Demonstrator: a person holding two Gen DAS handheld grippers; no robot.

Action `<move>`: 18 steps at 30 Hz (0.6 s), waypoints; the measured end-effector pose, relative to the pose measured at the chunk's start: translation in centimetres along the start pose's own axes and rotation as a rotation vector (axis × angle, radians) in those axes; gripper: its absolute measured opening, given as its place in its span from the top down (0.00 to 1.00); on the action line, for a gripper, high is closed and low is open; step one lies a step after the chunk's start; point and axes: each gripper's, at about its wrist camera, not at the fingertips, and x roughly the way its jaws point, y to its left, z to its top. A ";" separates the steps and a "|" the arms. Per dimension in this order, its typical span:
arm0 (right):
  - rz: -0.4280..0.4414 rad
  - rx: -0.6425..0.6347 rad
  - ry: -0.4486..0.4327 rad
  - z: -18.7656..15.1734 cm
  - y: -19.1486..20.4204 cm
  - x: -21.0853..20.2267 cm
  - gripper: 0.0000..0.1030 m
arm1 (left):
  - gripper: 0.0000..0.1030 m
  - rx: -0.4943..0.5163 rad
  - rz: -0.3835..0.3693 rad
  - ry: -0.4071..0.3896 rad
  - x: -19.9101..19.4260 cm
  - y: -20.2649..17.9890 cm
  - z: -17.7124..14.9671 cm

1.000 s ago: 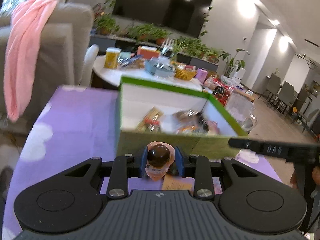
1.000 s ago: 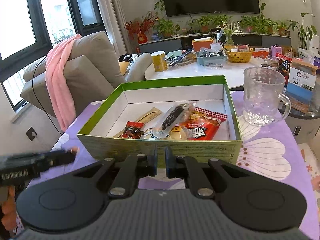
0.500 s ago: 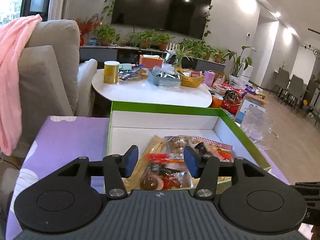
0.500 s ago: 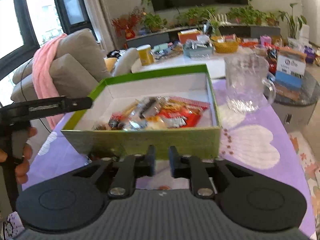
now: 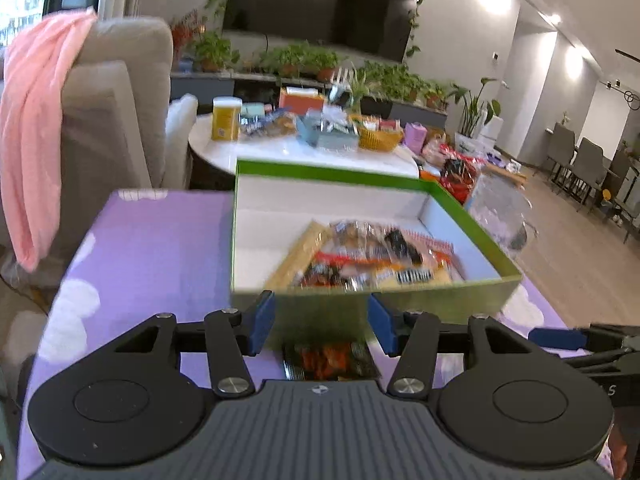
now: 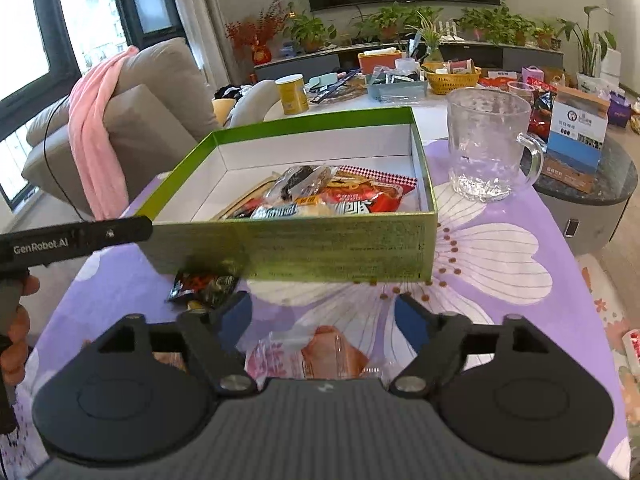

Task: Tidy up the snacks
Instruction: 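Move the open left tool down to the black-and-orange snack packet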

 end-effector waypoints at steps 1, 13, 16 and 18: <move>-0.002 -0.009 0.002 -0.1 0.1 -0.1 0.25 | 0.54 -0.006 -0.005 0.013 0.2 0.1 -0.2; -0.011 0.000 0.015 -0.8 -0.3 -0.4 0.25 | 0.60 0.052 -0.076 0.113 5.0 -0.5 -0.9; -0.007 0.000 0.021 -0.9 -0.4 -0.2 0.25 | 0.60 0.070 -0.080 0.142 5.8 -1.1 -1.3; -0.002 -0.006 0.025 -0.9 -0.3 -0.1 0.25 | 0.62 0.081 -0.055 0.162 6.3 -1.2 -1.9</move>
